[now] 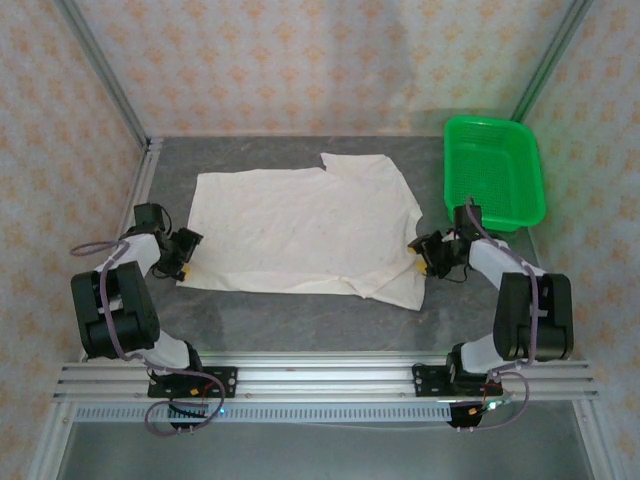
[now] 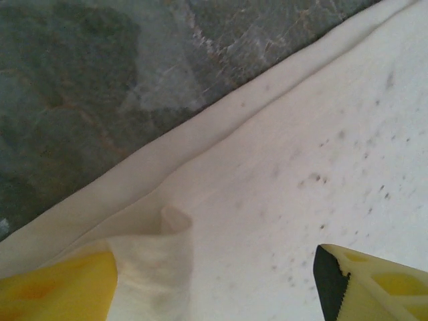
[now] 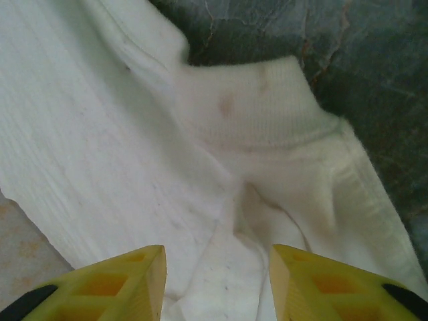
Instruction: Fold and stack the t-shirts
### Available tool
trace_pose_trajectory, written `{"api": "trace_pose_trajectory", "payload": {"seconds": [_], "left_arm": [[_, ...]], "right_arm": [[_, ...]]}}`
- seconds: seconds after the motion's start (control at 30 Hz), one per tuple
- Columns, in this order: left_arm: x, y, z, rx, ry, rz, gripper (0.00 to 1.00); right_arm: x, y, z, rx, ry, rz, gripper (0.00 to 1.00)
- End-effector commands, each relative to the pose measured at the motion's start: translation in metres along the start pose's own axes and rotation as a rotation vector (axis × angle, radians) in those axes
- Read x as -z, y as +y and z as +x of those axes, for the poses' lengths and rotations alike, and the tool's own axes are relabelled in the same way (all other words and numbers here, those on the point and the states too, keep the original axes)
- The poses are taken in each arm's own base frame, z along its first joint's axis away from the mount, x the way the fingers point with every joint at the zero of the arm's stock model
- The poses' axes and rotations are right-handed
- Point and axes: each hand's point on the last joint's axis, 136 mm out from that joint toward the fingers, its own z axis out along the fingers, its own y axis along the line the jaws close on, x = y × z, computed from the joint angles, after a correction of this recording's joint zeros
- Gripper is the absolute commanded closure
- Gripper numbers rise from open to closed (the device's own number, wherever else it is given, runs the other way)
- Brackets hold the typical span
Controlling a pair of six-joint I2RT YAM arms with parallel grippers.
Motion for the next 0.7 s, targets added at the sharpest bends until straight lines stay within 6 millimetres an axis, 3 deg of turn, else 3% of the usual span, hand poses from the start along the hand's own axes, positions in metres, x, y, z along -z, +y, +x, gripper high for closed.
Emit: {"api": "trace_pose_trajectory", "payload": {"seconds": [0.0, 0.3, 0.57, 0.67], "left_arm": [[-0.001, -0.01, -0.012, 0.013, -0.018, 0.018, 0.24], [-0.015, 0.001, -0.016, 0.02, 0.014, -0.082, 0.35], [-0.024, 0.02, -0.007, 0.015, 0.074, -0.173, 0.6], [-0.023, 0.025, -0.003, -0.002, 0.093, -0.194, 0.65]], "right_arm": [[-0.003, 0.008, -0.01, 0.027, -0.041, 0.014, 0.57], [-0.017, 0.002, -0.009, 0.021, -0.048, 0.067, 0.74], [-0.011, 0.004, -0.011, 0.015, -0.074, 0.071, 0.91], [-0.007, 0.007, -0.011, 0.021, -0.083, 0.07, 0.95]]}}
